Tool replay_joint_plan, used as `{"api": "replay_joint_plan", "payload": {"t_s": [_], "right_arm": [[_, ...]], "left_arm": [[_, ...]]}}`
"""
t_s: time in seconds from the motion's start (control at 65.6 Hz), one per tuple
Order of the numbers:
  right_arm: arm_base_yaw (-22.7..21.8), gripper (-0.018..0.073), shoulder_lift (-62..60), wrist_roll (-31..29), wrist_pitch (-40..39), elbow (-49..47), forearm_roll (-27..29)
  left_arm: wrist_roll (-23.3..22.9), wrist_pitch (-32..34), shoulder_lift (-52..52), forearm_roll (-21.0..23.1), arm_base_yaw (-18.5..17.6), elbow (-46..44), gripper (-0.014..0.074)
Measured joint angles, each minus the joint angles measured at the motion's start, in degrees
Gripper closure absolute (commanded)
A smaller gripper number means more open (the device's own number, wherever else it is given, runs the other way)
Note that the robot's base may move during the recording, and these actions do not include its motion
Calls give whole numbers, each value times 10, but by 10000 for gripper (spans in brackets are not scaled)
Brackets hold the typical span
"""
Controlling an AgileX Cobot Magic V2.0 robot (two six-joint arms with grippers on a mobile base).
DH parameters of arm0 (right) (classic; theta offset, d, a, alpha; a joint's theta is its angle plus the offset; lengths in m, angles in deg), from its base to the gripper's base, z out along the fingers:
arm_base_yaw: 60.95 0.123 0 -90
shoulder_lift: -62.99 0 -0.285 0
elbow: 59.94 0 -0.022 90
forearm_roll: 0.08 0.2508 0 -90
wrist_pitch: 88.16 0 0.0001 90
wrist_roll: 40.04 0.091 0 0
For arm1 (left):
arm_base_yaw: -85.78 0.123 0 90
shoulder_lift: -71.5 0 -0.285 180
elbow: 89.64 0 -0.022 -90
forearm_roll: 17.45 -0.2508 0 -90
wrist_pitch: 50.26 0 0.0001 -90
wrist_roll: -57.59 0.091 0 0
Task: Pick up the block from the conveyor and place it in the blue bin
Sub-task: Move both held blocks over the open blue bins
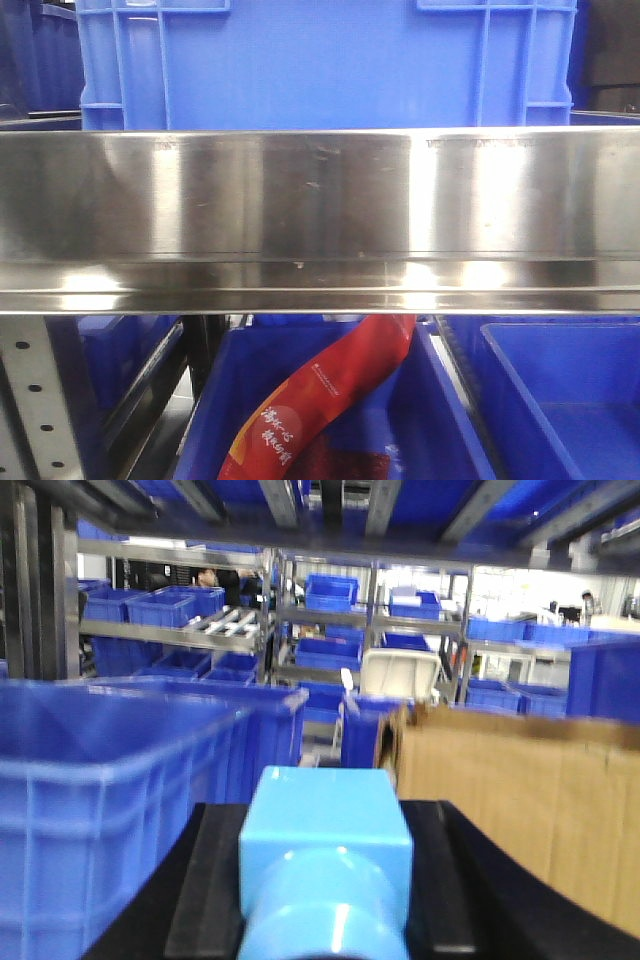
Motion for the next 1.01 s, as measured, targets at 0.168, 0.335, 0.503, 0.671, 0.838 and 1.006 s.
{"api": "replay_joint_plan", "payload": {"t_s": [0.168, 0.335, 0.503, 0.671, 0.838, 1.006], "right_arm": [[28, 718, 60, 0, 3, -59, -1], [83, 718, 148, 0, 8, -127, -2], [149, 718, 242, 0, -9, -178, -3], [213, 718, 347, 0, -40, -233, -4], [240, 718, 427, 0, -71, -275, -4], [241, 664, 496, 0, -72, -326, 1]], "left_arm": [[0, -12, -67, 0, -65, -56, 707], [0, -12, -168, -10, -145, -120, 707], [1, 3, -269, -30, -218, -179, 707], [1, 43, -393, -34, -276, -261, 707], [1, 73, -496, -34, -305, -333, 707], [1, 77, -575, -34, -311, -392, 552]]}}
